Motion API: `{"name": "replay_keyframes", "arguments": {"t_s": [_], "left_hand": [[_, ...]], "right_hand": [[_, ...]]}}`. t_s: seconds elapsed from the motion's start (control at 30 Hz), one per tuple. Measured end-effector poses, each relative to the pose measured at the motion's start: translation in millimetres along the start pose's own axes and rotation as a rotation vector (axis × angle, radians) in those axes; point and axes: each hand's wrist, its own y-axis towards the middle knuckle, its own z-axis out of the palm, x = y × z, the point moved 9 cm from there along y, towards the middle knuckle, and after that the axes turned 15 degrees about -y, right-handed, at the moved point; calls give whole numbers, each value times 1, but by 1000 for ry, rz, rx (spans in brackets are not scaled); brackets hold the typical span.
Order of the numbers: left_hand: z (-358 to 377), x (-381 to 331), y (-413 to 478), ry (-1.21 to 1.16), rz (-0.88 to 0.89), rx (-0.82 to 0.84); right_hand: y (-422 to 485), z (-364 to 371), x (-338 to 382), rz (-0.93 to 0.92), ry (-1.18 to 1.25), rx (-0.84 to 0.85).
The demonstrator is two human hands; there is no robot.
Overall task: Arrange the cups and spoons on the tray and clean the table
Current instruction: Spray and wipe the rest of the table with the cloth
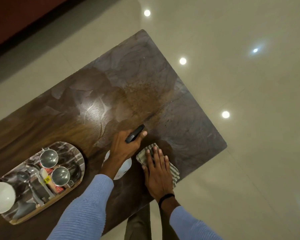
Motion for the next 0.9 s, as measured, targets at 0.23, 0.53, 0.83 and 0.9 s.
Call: {"name": "replay_keyframes", "arguments": {"t_s": [0.23, 0.53, 0.83, 0.9], "left_hand": [[11, 2, 3, -35, -113, 57], [-2, 2, 6, -115, -226, -39], [-5, 17, 1, -209, -309, -145], [-5, 18, -2, -229, -331, -158]], "right_hand": [[-2, -1, -11, 128, 11, -34], [31, -33, -164, 628, 70, -80], [109, -57, -71, 199, -1, -105], [64, -43, -41, 32, -18, -57]]}}
